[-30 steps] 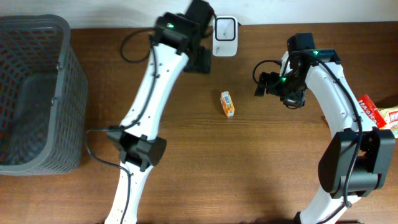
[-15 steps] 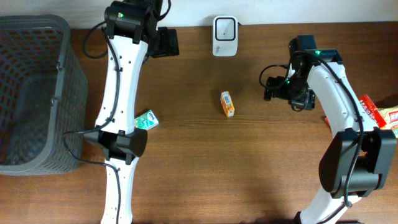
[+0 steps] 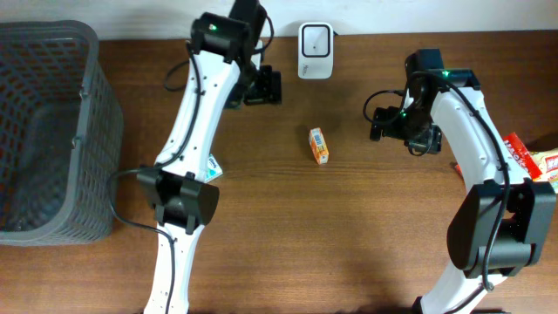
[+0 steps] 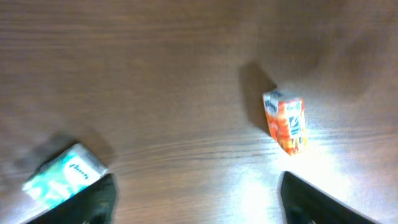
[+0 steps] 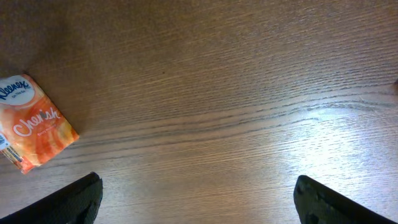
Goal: Scan the item barcode
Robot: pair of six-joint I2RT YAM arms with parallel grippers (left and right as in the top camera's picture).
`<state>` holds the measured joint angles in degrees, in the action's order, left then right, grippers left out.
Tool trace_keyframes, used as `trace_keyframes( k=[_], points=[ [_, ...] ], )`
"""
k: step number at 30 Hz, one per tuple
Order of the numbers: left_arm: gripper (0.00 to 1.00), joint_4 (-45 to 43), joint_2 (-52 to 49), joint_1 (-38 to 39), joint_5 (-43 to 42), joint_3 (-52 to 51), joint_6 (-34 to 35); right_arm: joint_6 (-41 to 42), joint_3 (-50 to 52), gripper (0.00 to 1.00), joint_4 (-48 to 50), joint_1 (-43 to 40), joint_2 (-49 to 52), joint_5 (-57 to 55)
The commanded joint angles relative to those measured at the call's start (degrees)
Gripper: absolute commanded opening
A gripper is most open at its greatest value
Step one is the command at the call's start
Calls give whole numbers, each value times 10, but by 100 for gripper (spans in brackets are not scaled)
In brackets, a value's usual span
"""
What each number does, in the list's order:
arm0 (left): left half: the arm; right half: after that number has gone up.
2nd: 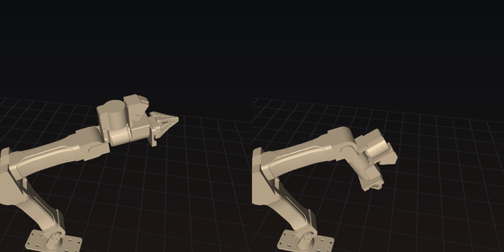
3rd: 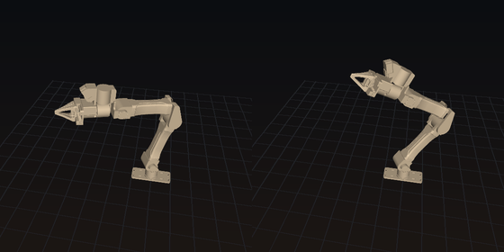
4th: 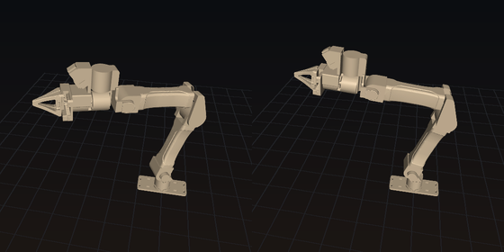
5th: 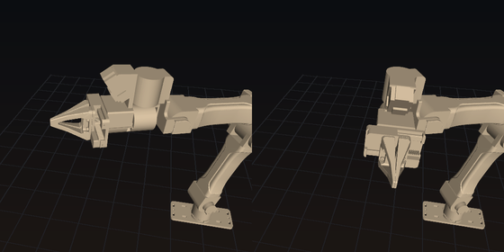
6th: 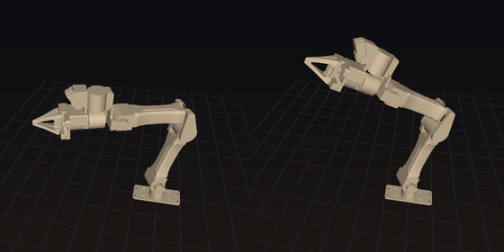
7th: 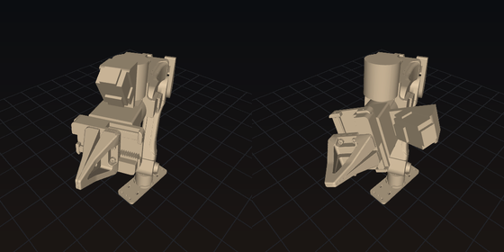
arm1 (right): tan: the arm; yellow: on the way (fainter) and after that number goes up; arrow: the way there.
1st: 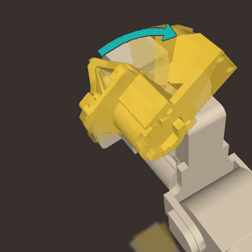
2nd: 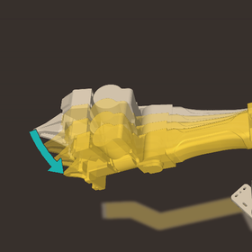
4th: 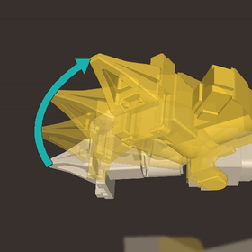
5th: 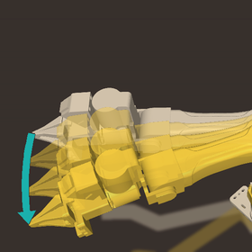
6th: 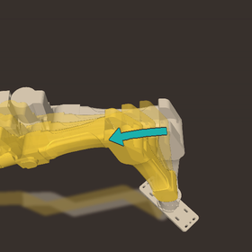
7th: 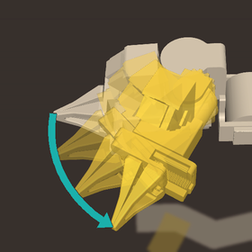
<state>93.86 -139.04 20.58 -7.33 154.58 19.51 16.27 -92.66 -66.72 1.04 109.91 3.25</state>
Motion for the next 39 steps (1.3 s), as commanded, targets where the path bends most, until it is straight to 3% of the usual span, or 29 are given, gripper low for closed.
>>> trace_keyframes(
  k=[1, 5, 7, 8, 9, 10, 12, 15, 19, 21, 25, 27, 39],
  points=[
    [66, -30, -9, 18, -41, -55, -3, 3, 5, 99, 2, -3, 3, 1],
    [31, -56, -9, 32, -37, -90, -3, 3, 5, 98, 2, -3, 3, 1],
    [27, -69, -9, 33, -22, -95, -2, 3, 5, 98, 2, -3, 3, 1],
    [21, -73, -9, 33, -1, -96, 5, 3, 5, 98, 2, -3, 3, 1],
    [6, -75, -9, 33, 27, -96, 14, 3, 5, 99, 2, -3, 3, 1],
    [0, -75, -9, 31, 63, -96, 29, 3, 5, 99, 2, -3, 3, 1],
    [1, -73, -9, 27, 129, -96, 54, 3, 5, 99, 2, -3, 3, 1],
    [8, -72, -9, 15, 149, -97, 54, 3, 5, 99, 2, -3, 3, 1],
    [2, -73, -9, -7, 146, -97, 54, 3, 5, 99, 2, -3, 3, 1],
    [0, -75, -9, -20, 95, -97, 53, 3, 5, 98, 2, -3, 3, 1],
    [0, -91, -9, -27, -86, -102, 39, 3, 5, 99, 2, -3, 3, 1],
    [0, -106, -10, -17, -130, -105, 27, 3, 5, 99, 2, -3, 3, 1],
    [0, -227, -76, 94, -142, -111, 83, 3, 5, 98, 2, -3, 3, 1]
  ],
)
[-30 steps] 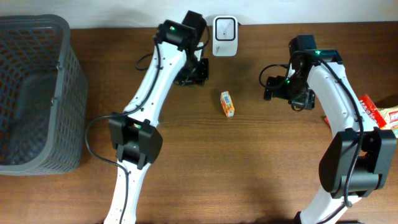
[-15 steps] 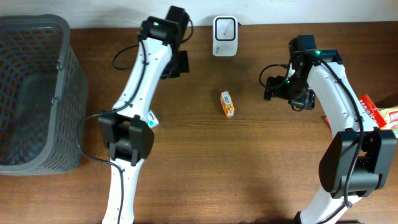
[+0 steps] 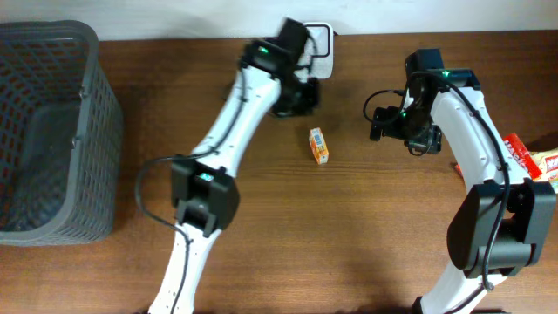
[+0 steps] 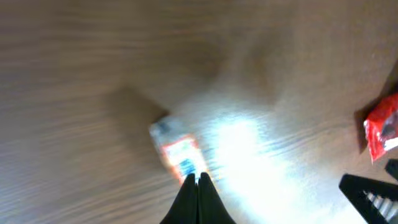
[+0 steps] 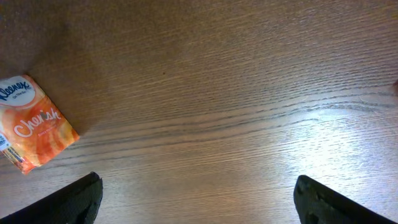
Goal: Scan the item barcode
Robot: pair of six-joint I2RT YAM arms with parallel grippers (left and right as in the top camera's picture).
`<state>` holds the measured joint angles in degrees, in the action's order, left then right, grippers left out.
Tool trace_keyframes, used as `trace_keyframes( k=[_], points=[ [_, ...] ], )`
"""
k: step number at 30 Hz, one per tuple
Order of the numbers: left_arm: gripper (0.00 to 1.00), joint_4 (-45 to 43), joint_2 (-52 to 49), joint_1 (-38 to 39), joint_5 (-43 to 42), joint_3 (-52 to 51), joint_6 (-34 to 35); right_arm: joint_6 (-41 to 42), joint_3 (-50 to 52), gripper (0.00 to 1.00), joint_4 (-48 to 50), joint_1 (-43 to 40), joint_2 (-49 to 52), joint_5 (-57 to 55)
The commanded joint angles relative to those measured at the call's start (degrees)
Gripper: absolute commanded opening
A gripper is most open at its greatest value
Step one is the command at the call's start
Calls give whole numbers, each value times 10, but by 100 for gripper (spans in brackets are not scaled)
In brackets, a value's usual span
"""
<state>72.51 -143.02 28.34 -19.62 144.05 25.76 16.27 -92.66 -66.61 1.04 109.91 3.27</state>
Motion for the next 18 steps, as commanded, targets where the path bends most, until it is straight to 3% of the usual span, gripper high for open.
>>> trace_keyframes(
  k=[1, 8, 12, 18],
  points=[
    [0, -19, -43, 20, -28, -5, 21, 3, 5, 98, 0, -3, 3, 1],
    [0, -31, -74, 39, -31, -5, 20, 3, 5, 99, 0, -3, 3, 1],
    [0, 7, -74, 38, 98, -5, 21, 3, 5, 99, 0, -3, 4, 1],
    [0, 64, -72, 27, 190, 12, 21, 3, 5, 98, 0, -3, 3, 1]
  ],
)
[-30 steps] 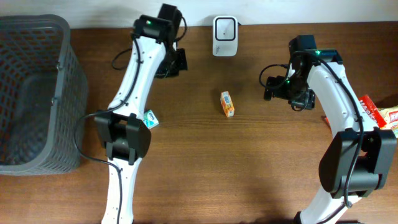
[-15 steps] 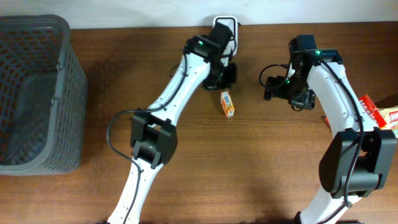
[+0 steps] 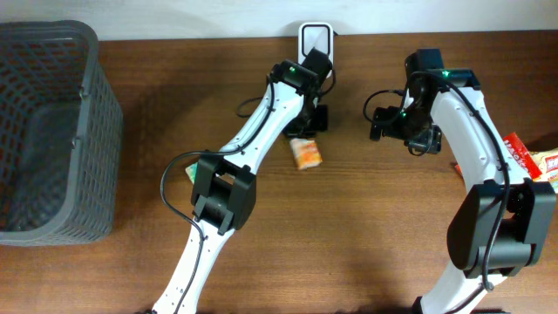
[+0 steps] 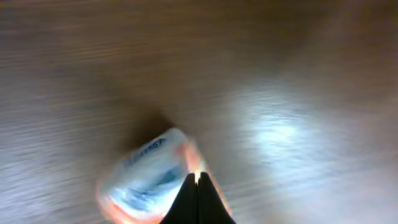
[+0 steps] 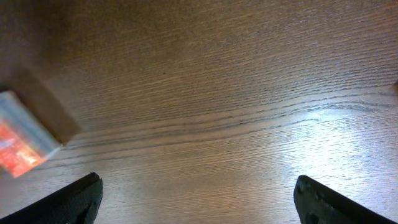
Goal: Scan the item barcode
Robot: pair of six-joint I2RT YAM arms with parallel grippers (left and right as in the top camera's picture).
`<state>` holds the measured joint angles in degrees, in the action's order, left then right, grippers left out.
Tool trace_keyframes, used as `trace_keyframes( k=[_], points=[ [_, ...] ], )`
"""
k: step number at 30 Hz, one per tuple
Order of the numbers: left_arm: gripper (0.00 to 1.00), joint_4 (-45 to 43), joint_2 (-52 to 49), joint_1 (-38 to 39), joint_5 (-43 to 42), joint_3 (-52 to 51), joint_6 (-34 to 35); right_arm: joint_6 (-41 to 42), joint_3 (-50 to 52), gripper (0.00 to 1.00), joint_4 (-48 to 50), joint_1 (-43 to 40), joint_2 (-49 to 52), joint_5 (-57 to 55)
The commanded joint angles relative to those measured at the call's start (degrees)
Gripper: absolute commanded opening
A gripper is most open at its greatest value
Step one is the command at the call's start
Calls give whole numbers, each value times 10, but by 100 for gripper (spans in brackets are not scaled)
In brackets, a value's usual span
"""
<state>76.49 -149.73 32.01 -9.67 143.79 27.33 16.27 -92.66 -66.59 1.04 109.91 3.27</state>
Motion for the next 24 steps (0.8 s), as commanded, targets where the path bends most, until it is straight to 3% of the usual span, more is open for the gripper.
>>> trace_keyframes(
  k=[1, 10, 14, 17, 20, 22, 24],
  points=[
    [0, 39, -5, -14, 106, 26, 5, 3, 5, 98, 0, -3, 3, 1],
    [0, 182, -5, -74, 141, 200, 5, 3, 5, 98, 0, -3, 3, 1],
    [0, 202, -5, -96, 64, 229, -2, 3, 5, 98, 0, -3, 3, 1],
    [0, 202, -14, -94, 52, 215, -10, 3, 5, 99, 0, -3, 3, 1],
    [24, 202, -21, -97, 96, 209, -17, 3, 5, 98, 0, -3, 3, 1],
    [66, 202, -21, -104, 126, 209, -17, 3, 5, 99, 0, -3, 3, 1],
    [98, 202, -21, -111, 150, 209, -17, 3, 5, 99, 1, -3, 4, 3]
  ],
)
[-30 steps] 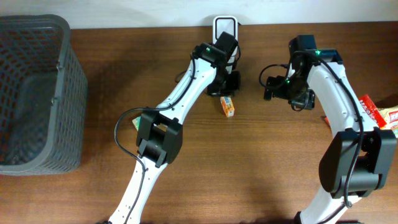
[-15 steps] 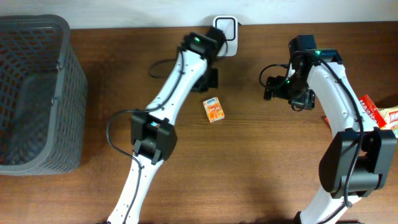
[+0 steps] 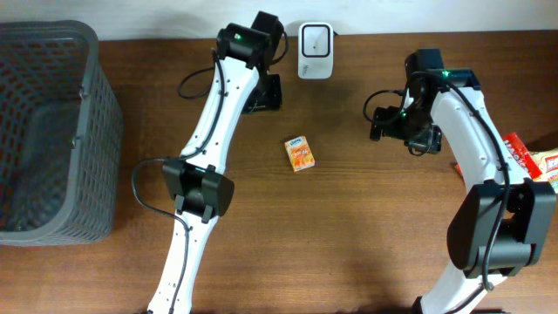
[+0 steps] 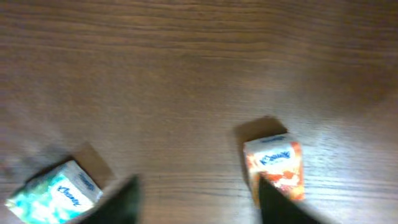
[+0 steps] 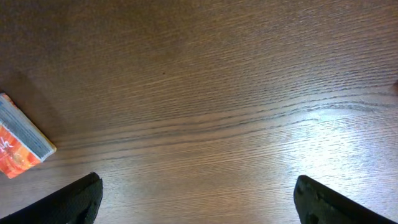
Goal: Scan the item barcode
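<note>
The orange tissue pack (image 3: 300, 153) lies flat on the wooden table (image 3: 366, 227), printed orange face up, no barcode showing. It also appears in the left wrist view as the orange pack (image 4: 274, 168) and at the right wrist view's left edge (image 5: 18, 146). The white scanner (image 3: 314, 38) stands at the table's back edge. My left gripper (image 3: 261, 92) hangs open left of the scanner; in its own view the left gripper (image 4: 199, 205) is empty, the pack by its right finger (image 4: 280, 199). My right gripper (image 3: 405, 131) (image 5: 198, 199) is open over bare wood, right of the pack.
A grey mesh basket (image 3: 52, 131) fills the far left. A teal tissue pack (image 4: 53, 190) lies near the left arm. Red and white packets (image 3: 523, 161) sit at the right edge, beside the right arm.
My left gripper was shut with its tips at the orange pack; now it is open and back to the left of the scanner. The pack has settled flat, orange face up.
At first the orange pack lay barcode side up, my left gripper open to its upper left. Then the gripper was shut near the scanner, then shut against the pack, which was shifted left and tipped. Now the pack lies face up. The right arm never moved.
</note>
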Robot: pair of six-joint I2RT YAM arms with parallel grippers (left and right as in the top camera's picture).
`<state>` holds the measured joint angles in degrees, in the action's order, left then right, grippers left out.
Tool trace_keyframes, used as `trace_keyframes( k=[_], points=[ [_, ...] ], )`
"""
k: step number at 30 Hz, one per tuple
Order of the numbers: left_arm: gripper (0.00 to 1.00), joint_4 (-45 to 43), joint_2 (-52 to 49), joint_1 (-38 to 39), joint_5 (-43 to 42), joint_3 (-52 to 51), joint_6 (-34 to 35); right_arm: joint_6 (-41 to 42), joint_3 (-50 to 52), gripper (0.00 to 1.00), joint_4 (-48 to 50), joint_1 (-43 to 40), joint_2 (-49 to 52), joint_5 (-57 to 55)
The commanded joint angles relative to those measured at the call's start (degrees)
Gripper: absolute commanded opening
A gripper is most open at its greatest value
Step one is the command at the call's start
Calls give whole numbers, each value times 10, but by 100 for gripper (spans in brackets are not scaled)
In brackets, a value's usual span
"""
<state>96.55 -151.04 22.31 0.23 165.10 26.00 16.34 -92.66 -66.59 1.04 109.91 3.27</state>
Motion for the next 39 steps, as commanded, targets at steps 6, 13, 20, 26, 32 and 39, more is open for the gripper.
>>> trace_keyframes(
  k=[6, 13, 20, 26, 32, 39],
  points=[
    [99, 1, -8, -54, 90, -4, -3, 6, 5, 99, 35, 0, 3, 198],
    [99, 0, -8, -98, 90, -4, -3, 7, 9, 100, 109, 80, 22, 228],
    [99, 0, -8, -104, 90, -4, -3, 37, 14, 92, 180, 169, 94, 131],
    [99, 0, -8, -104, 90, -4, -3, 37, 14, 76, 208, 204, 129, 76],
    [99, 0, -8, -104, 90, -4, -3, 13, 14, 61, 203, 194, 131, 65],
    [99, 0, -8, -104, 90, -4, -3, 13, 26, 45, 211, 180, 143, 120]
  ],
)
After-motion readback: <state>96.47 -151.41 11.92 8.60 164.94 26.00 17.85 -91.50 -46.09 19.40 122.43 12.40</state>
